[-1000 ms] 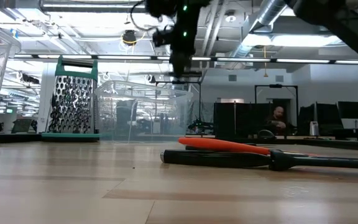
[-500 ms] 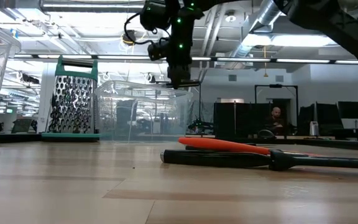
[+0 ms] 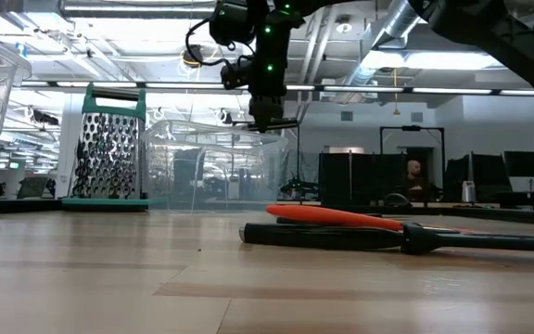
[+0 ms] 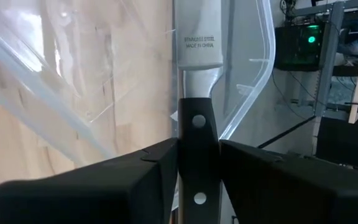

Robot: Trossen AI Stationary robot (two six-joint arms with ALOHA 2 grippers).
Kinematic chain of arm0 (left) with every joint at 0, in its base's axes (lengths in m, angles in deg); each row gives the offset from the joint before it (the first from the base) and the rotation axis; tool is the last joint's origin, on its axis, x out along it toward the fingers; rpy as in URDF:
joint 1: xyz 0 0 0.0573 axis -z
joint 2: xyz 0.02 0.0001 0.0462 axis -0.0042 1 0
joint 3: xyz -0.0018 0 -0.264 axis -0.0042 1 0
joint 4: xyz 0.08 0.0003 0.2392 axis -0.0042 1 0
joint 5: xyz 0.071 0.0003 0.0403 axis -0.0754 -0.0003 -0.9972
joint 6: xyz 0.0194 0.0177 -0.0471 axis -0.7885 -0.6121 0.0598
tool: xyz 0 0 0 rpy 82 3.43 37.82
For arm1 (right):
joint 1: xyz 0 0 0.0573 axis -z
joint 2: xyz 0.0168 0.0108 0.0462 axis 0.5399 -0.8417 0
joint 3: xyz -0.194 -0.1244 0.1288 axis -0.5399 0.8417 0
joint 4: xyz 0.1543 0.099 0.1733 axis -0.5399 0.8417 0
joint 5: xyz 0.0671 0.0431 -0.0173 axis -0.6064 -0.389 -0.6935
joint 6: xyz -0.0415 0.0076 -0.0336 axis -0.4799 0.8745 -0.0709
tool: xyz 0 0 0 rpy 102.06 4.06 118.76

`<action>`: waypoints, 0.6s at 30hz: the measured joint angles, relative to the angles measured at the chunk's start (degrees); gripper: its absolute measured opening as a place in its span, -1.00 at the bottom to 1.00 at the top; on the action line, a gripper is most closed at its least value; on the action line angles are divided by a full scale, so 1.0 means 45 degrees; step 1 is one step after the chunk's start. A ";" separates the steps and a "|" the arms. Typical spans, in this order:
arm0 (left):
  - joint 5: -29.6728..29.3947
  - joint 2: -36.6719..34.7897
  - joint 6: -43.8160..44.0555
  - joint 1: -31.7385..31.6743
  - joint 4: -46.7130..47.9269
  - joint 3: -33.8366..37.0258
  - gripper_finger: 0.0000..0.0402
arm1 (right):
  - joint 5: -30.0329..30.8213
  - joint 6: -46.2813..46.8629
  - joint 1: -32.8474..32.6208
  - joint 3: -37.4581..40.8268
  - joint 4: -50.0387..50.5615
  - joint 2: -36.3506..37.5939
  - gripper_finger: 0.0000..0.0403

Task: Pick & Place Kitchen Items
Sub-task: Put the black knife into the top transparent bin

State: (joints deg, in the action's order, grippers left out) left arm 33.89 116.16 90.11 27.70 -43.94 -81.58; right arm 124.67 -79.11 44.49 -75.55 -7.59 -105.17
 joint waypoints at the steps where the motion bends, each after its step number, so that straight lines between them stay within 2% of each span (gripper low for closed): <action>1: 0.0000 0.0000 0.0000 0.0000 0.0000 0.0000 -0.98 | -0.0001 0.0000 -0.0001 0.0000 0.0000 0.0000 -0.47; 6: -0.0002 0.0000 0.0005 0.0000 0.0000 0.0000 -0.98 | -0.0864 0.0029 -0.0005 0.0000 -0.0005 0.0000 -0.38; 13: 0.0002 0.0000 0.0034 0.0000 0.0015 0.0000 -0.98 | -0.1161 0.0022 -0.0010 0.0008 -0.0237 0.0085 -0.08; 18: 0.0003 0.0000 0.0015 0.0000 0.0077 0.0000 -0.98 | -0.1865 0.0026 -0.0191 -0.0039 -0.0573 0.1319 0.10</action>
State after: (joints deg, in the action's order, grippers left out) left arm 33.90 116.16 90.17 27.70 -43.60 -81.58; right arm 116.28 -78.99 43.63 -75.73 -10.17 -99.23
